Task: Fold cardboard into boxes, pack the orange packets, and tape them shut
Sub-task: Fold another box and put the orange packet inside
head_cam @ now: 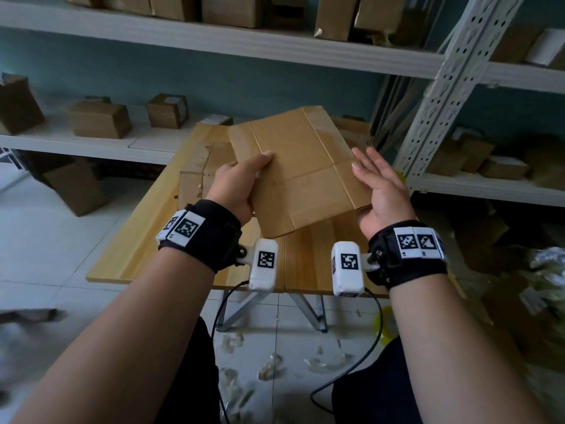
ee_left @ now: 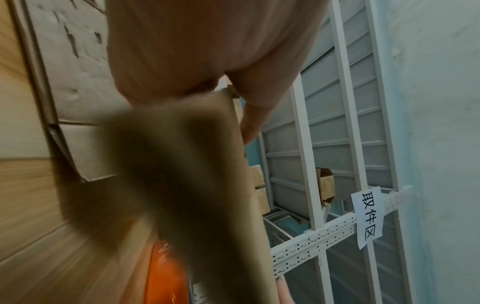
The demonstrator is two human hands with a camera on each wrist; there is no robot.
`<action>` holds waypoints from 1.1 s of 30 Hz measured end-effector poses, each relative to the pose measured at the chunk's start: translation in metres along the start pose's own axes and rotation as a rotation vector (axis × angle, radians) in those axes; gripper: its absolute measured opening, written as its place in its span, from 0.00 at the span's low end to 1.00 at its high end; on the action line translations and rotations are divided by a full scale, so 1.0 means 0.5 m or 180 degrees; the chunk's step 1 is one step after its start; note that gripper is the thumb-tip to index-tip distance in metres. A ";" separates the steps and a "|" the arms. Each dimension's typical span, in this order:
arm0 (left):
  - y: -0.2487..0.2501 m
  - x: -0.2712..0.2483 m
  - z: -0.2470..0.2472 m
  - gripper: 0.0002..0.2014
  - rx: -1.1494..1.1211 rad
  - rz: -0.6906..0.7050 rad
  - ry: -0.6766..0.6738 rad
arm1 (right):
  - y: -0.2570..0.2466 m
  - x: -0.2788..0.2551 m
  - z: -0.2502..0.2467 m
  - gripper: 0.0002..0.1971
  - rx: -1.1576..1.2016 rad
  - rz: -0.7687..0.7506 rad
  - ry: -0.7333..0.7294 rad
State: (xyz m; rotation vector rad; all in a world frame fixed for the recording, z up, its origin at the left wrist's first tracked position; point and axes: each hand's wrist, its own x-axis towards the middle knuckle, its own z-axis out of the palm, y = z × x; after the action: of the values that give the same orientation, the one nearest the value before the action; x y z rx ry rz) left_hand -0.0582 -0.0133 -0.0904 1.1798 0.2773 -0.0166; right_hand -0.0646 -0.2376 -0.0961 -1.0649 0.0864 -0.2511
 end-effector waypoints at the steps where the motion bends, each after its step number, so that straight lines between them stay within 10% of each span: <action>1: 0.000 0.000 0.000 0.20 -0.0034 -0.0006 -0.0019 | -0.001 0.000 0.001 0.22 -0.0002 0.0035 0.0010; 12: 0.006 -0.003 -0.016 0.13 -0.1007 0.0159 0.0535 | 0.020 -0.012 0.005 0.13 -0.0137 0.0490 0.0187; 19: 0.006 -0.017 -0.012 0.31 -0.1098 0.0811 0.0678 | 0.036 -0.026 0.004 0.30 -0.2939 -0.0569 -0.0164; 25: 0.000 -0.017 0.000 0.24 -0.1173 0.0802 0.0502 | 0.039 -0.024 0.003 0.45 -0.3160 -0.1254 -0.0439; 33: -0.012 -0.036 0.026 0.40 -0.0364 0.1004 0.0103 | 0.035 -0.019 0.007 0.24 -0.3460 -0.2312 -0.0961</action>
State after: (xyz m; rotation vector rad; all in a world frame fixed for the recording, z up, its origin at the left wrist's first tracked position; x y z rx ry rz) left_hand -0.0739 -0.0300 -0.0872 1.0997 0.1166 0.2909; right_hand -0.0702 -0.2245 -0.1103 -2.1884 -0.5044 -0.7387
